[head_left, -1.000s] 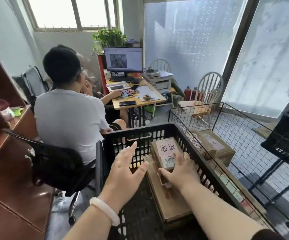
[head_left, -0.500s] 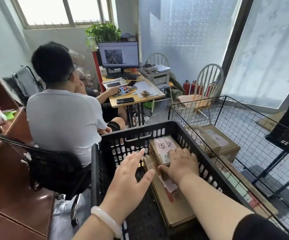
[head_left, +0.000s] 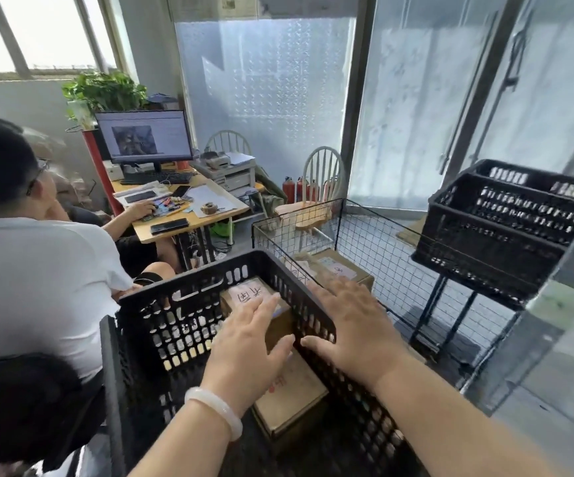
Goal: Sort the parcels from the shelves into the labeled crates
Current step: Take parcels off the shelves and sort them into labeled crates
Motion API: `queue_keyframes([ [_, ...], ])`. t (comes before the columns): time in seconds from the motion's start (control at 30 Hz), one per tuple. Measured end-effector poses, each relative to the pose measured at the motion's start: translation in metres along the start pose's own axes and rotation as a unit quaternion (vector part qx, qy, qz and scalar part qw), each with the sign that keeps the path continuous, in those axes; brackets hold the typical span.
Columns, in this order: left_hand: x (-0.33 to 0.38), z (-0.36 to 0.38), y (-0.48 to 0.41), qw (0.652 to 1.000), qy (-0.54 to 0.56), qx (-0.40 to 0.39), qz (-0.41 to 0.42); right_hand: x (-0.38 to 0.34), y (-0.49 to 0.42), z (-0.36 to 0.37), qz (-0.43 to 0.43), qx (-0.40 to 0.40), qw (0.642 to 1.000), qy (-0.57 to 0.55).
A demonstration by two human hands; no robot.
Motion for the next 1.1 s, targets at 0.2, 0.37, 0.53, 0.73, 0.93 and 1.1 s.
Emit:
queue_keyframes([
  [0.2,0.114,0.026,0.04,0.989,-0.053,0.019,0.139,0.045,0.133,-0.056,0.083,0.036,0.995,0.039],
  [0.37,0.234,0.068,0.116,0.962,-0.026,-0.011,0.27,0.075,0.281,-0.119,0.189,0.072,0.975,0.092],
  [0.53,0.359,0.11,0.243,0.916,-0.013,-0.031,0.4,0.078,0.465,-0.189,0.319,0.106,0.932,0.135],
  [0.73,0.486,0.153,0.418,0.848,0.051,-0.092,0.519,0.045,0.676,-0.25,0.449,0.115,0.866,0.188],
  [0.93,0.572,0.181,0.581,0.779,0.092,-0.158,0.599,0.002,0.851,-0.29,0.569,0.126,0.781,0.223],
  [1.1,0.621,0.201,0.67,0.73,0.087,-0.203,0.646,-0.017,0.947,-0.297,0.637,0.133,0.726,0.223],
])
Point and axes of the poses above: each hand's wrist, its own y-axis away from the middle knuckle, its own z-axis out of the palm, x = y × z, the point moved 5 cm from there along -y, towards the middle knuckle, and after that the axes turned 9 degrees about -z, right-handed, at the moved point
